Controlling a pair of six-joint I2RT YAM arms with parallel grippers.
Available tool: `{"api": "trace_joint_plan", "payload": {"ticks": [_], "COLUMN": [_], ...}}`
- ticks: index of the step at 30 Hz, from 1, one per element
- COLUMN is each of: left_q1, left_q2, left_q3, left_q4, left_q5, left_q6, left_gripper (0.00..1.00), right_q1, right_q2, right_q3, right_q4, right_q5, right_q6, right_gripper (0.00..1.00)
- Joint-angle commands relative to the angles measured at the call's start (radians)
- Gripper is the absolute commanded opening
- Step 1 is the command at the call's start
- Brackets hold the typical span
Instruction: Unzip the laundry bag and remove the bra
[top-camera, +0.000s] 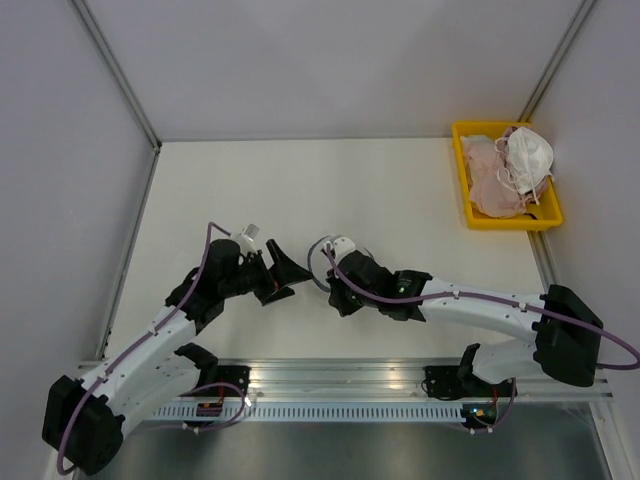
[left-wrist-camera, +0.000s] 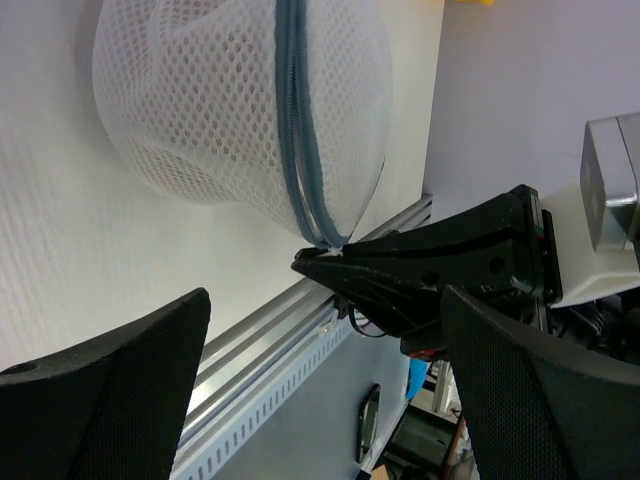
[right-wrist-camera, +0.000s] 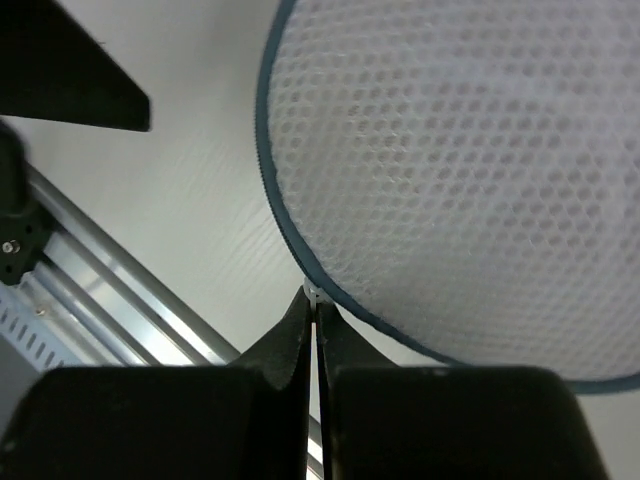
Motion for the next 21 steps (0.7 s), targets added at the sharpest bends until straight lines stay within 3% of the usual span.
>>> {"api": "trace_joint_plan", "payload": {"ticks": [1,13,14,17,18,21], "left_q1": [-0.034,-0.118,-0.12,-0.12,-0.12,-0.12], "left_q2": [0.055,0.342,0.365,0.381,0.381,0.378], "left_q3": [-0.009,0.03,0.03,0.028,0.028,0.034], "left_q4": [0.118,0.385,0.399,0.425,0.426,0.42], "left_q5": [-0.018,-0.08,-0.08,-0.086,-0.09,-0.115], "left_q6": [-0.101,-0.141,-0.141,-0.135,-0.127,-0.116], "left_gripper": [1.0,0.96,0.93,0.69,0.52,0.27], "right_q1": [0.006,0.012,0.012,0.012,0.012,0.014], "right_q2": [-0.032,-0.038,-0.039,-0.05,-0.052,-0.056], "right_q3": [-0.019,-0.017,-0.019,-0.02,-0.019,-0.019], "right_q4": [0.117,0.107,0.104,0.088,0.078,0.065], "right_q5": [-0.125,-0.141,-0.137,-0.108,-0.105,-0.094], "right_q6": [-0.024,-0.029,-0.029,-0.027,-0.029,-0.029], "right_gripper": [0.0,0.01,0.0,0.0,0.01,0.0]}}
